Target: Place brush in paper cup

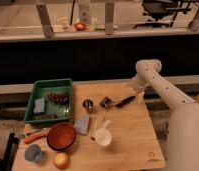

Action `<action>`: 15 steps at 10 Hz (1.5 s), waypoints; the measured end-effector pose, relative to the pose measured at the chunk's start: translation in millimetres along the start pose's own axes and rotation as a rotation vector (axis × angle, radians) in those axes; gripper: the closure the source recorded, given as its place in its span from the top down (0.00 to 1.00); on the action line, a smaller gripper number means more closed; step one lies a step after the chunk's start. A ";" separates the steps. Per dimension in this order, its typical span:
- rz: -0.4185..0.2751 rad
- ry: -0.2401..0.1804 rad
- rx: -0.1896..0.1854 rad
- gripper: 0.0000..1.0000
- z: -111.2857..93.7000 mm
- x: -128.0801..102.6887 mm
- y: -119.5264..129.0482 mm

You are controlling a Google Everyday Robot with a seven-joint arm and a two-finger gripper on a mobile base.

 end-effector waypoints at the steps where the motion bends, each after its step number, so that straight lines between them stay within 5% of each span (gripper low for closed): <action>1: 0.000 -0.005 -0.004 0.80 2.6 -0.4 -0.5; 8: -0.054 -0.045 -0.021 0.80 7.0 -43.3 10.4; 15: -0.070 -0.122 -0.082 0.80 41.0 -63.7 10.2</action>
